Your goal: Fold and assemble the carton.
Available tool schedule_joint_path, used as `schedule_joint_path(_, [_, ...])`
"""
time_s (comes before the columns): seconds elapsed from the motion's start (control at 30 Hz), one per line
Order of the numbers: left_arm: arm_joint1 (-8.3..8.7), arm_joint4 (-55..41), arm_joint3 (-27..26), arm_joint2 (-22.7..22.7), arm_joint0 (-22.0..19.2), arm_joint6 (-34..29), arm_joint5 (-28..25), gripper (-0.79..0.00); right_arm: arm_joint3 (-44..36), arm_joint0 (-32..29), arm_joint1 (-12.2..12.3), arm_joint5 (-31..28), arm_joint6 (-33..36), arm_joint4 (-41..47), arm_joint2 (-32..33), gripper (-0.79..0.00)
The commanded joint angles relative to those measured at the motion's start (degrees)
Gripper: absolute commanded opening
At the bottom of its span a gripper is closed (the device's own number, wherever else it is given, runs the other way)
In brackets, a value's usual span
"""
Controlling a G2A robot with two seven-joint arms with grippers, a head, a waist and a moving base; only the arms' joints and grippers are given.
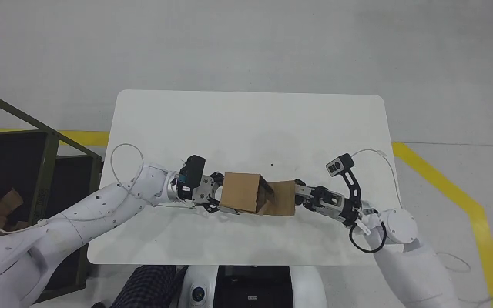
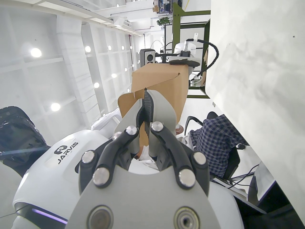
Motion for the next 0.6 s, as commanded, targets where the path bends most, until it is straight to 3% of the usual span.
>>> schedule_joint_path(0.0, [0.00, 0.00, 0.00, 0.00, 0.00, 0.00, 0.00, -0.785, -0.53, 0.55, -0.09, 0.33, -0.15, -0.37, -0.49, -0.785])
schedule_joint_path(0.57, [0.00, 0.00, 0.00, 0.00, 0.00, 0.00, 0.00, -0.785, -7.13, 1.73, -0.41, 2.93, -5.08, -7.70, -3.03, -0.785])
